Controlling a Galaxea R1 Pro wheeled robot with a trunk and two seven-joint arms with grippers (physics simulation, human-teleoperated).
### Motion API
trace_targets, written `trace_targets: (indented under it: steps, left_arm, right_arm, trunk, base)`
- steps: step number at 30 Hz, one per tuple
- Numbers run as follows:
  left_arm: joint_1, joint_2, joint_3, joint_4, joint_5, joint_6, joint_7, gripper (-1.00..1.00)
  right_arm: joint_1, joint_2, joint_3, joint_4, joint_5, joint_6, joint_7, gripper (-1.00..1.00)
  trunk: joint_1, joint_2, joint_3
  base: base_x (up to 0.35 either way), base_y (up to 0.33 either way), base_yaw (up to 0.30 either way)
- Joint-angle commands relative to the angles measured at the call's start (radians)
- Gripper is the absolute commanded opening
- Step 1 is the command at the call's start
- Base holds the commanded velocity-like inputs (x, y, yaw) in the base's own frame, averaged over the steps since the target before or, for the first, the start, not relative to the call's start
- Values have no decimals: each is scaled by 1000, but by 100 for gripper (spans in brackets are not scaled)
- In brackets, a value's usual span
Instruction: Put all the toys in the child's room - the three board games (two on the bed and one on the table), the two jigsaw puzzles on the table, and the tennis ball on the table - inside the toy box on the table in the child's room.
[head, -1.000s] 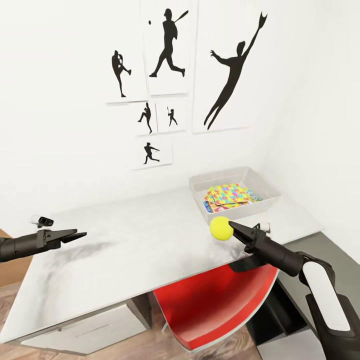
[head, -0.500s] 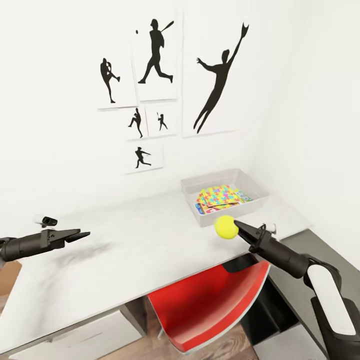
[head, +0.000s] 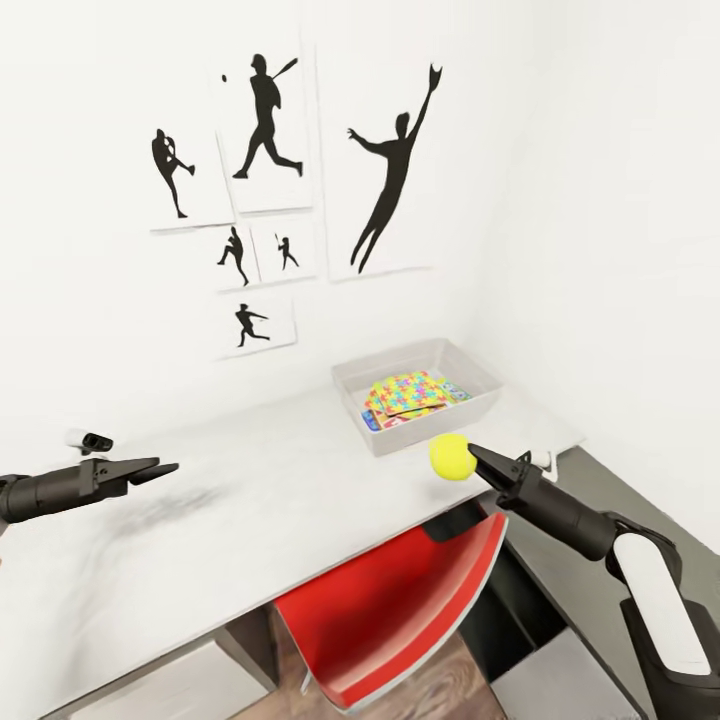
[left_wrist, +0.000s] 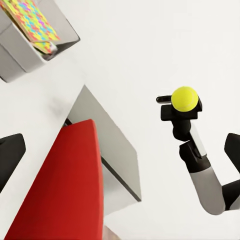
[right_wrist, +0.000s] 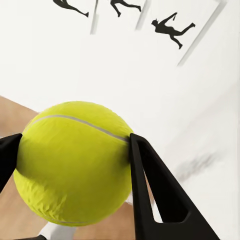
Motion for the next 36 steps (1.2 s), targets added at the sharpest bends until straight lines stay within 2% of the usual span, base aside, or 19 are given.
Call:
trace_targets:
  steps: [1,9,16,29,36]
  left_arm:
    - [0,1,0,0,1,10,-3,100]
    - [0,1,-1,1,1,10,-3,100]
    - [0,1,0,1,0,10,-3,100]
    - [0,2,0,1,0,10,-3,100]
    - [0,2,0,1,0,10,-3,100]
  right_arm:
    - [-1,2,-1,0,1,6,3,-100]
    - [0,5,-1,0,2,1,3,-100]
    - [10,1,2,0,0,-37,5,-100]
    - [14,4,6,0,0,-42,5,-100]
    - [14,5,7,0,0,-43,5,-100]
  trunk:
    - [1,-2,0]
    - [1,-2,11]
    - [1,-2,22]
    - [1,-2,41]
    - [1,-2,52]
  base:
    - [0,0,-170]
    - [0,0,-152]
    - [0,0,-144]
    - [0,0,-137]
    - [0,0,-39]
